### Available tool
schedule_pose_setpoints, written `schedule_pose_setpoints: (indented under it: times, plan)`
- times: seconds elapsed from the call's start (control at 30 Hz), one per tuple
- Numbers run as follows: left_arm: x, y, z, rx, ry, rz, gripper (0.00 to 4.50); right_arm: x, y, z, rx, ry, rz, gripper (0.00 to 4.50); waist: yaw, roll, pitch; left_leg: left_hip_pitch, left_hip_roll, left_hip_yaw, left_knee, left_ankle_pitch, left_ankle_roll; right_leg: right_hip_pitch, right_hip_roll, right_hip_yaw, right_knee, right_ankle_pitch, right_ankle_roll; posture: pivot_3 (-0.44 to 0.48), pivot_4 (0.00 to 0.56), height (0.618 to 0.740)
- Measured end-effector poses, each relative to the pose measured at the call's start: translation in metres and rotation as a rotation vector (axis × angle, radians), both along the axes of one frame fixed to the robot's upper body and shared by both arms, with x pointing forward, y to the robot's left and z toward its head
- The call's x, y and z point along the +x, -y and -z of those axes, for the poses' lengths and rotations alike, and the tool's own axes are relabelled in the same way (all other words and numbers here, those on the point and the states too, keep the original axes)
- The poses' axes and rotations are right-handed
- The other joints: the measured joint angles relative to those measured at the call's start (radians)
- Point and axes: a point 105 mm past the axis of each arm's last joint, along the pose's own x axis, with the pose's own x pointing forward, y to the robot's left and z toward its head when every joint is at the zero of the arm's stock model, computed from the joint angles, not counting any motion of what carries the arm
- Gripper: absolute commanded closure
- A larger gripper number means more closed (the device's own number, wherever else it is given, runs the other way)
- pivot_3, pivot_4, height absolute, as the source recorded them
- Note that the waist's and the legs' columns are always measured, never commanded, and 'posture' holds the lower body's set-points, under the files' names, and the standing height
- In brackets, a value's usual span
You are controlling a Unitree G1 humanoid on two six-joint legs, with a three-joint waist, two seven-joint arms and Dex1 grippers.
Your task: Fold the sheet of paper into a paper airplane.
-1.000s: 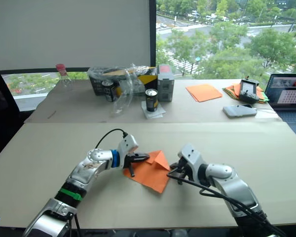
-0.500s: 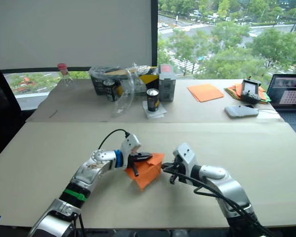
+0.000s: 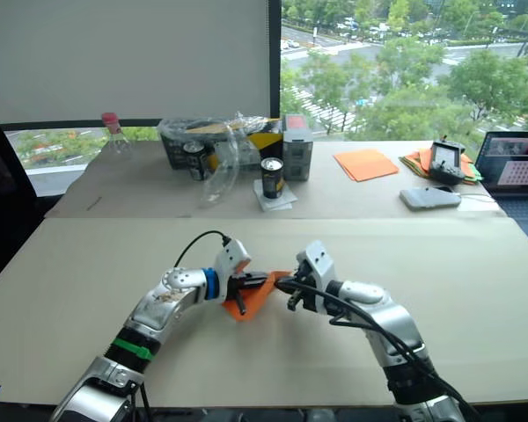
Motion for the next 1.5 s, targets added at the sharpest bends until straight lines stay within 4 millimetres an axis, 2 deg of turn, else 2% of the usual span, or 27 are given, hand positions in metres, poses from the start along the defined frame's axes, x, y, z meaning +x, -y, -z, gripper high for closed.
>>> schedule_pose_setpoints:
  times: [0.17,0.37,0.63,0.77,0.87,0.97,1.03,1.2,1.3,1.4,1.5]
  plan:
    - [-0.002,-0.010,-0.001,0.010,0.002,-0.007,4.49,0.008,-0.003,0.003,-0.012,0.006,-0.005,4.50,-0.012,0.000,0.000,0.000,0.000,0.000,0.000,0.000,0.000,-0.001,0.000,0.000,0.000,0.000,0.000,0.000,0.150,0.670]
    - [0.000,-0.044,-0.004,0.040,-0.008,-0.065,4.49,0.016,-0.007,0.015,-0.027,-0.014,0.000,4.50,-0.015,0.000,0.000,0.000,0.000,0.000,-0.001,0.000,-0.001,-0.001,0.001,0.000,0.001,0.000,0.000,0.000,0.150,0.670]
    - [-0.009,-0.061,-0.004,0.041,-0.034,-0.074,4.49,0.027,-0.019,0.014,-0.047,0.017,-0.020,4.50,-0.014,0.001,0.000,0.000,0.000,0.000,-0.001,0.000,-0.001,-0.002,0.001,0.000,0.001,0.000,0.000,0.000,0.150,0.670]
    - [-0.001,-0.084,-0.009,0.043,-0.037,-0.162,4.49,0.029,-0.020,0.015,-0.059,0.032,-0.022,4.50,-0.014,0.001,0.000,0.000,0.000,-0.001,-0.001,0.001,-0.001,-0.002,0.001,0.000,0.001,0.000,0.000,0.000,0.150,0.670]
    - [0.016,-0.097,-0.028,-0.030,-0.005,-0.245,4.49,0.029,-0.022,0.016,-0.064,0.039,-0.026,4.50,-0.013,0.001,0.000,0.000,0.000,-0.001,-0.001,0.001,-0.001,-0.001,0.001,0.000,0.002,0.000,0.000,0.000,0.150,0.670]
    - [0.027,-0.092,-0.058,-0.127,0.057,-0.254,4.49,0.026,-0.027,0.018,-0.063,0.037,-0.038,4.50,-0.010,0.001,0.000,0.000,0.000,-0.001,0.000,0.001,-0.001,-0.001,0.000,0.000,0.001,0.000,0.000,0.000,0.150,0.670]
    - [0.024,-0.080,-0.066,-0.176,0.064,-0.207,4.49,0.024,-0.030,0.018,-0.070,0.046,-0.045,4.50,-0.011,0.001,0.000,0.000,0.000,-0.001,0.000,0.000,-0.001,-0.001,0.000,0.000,0.001,0.000,0.000,0.000,0.150,0.670]
    - [0.003,-0.043,-0.054,-0.172,-0.003,-0.040,4.49,0.022,-0.033,0.018,-0.087,0.067,-0.045,4.50,-0.016,0.001,0.000,0.000,0.000,-0.001,-0.001,0.000,-0.001,-0.001,0.001,0.000,0.001,0.000,0.000,0.000,0.150,0.670]
    - [-0.012,-0.029,-0.042,-0.135,-0.043,0.036,4.49,0.022,-0.030,0.021,-0.095,0.073,-0.010,4.50,-0.013,0.001,0.000,0.001,0.000,-0.001,-0.001,0.000,-0.001,0.000,0.001,0.000,0.001,0.000,0.000,0.000,0.150,0.670]
    - [-0.019,-0.028,-0.027,-0.085,-0.079,0.054,4.49,0.022,-0.028,0.021,-0.098,0.076,0.013,4.50,-0.012,0.001,0.000,0.001,0.000,-0.001,-0.001,0.001,-0.001,0.000,0.001,0.000,0.002,0.000,0.000,0.000,0.150,0.670]
    - [-0.020,-0.035,-0.015,-0.021,-0.100,0.050,4.49,0.021,-0.025,0.020,-0.105,0.084,0.022,4.50,-0.009,0.001,0.000,0.001,0.000,-0.001,-0.001,0.001,-0.001,0.000,0.001,0.000,0.002,0.000,0.000,0.000,0.150,0.670]
